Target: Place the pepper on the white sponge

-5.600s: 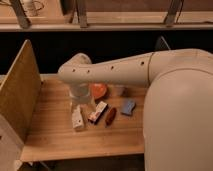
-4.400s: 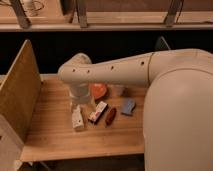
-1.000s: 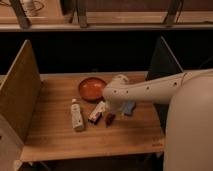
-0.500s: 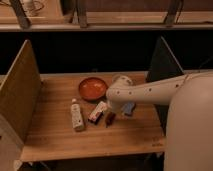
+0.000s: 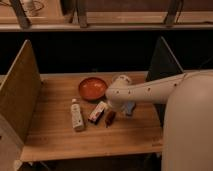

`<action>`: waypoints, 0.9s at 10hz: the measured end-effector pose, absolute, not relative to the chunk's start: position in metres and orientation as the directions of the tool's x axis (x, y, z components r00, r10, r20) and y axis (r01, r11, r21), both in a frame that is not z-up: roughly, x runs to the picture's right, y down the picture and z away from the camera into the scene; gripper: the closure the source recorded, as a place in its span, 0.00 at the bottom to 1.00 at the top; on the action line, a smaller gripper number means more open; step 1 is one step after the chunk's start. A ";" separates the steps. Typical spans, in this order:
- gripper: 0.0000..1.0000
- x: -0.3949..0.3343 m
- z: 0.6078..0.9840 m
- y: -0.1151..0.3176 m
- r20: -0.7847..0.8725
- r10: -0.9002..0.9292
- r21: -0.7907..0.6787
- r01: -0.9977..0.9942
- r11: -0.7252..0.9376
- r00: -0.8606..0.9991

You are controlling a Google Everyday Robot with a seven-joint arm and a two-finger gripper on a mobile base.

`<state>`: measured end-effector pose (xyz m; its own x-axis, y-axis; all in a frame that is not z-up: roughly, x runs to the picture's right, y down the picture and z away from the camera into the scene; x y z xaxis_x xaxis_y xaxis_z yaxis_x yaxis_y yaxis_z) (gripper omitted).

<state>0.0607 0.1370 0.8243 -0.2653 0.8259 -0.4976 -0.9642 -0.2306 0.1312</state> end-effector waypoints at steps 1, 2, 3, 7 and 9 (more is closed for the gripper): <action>0.35 0.063 0.826 0.135 -0.489 0.830 0.140 -0.963 -0.229 -0.268; 0.35 0.063 0.828 0.135 -0.486 0.830 0.145 -0.962 -0.229 -0.272; 0.35 0.061 0.830 0.137 -0.489 0.829 0.145 -0.962 -0.229 -0.271; 0.35 0.052 0.843 0.153 -0.515 0.809 0.139 -0.959 -0.248 -0.284; 0.35 0.050 0.848 0.163 -0.535 0.795 0.141 -0.957 -0.252 -0.288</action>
<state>0.0502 0.1625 0.8480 -0.2876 0.7946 -0.5347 -0.9575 -0.2516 0.1412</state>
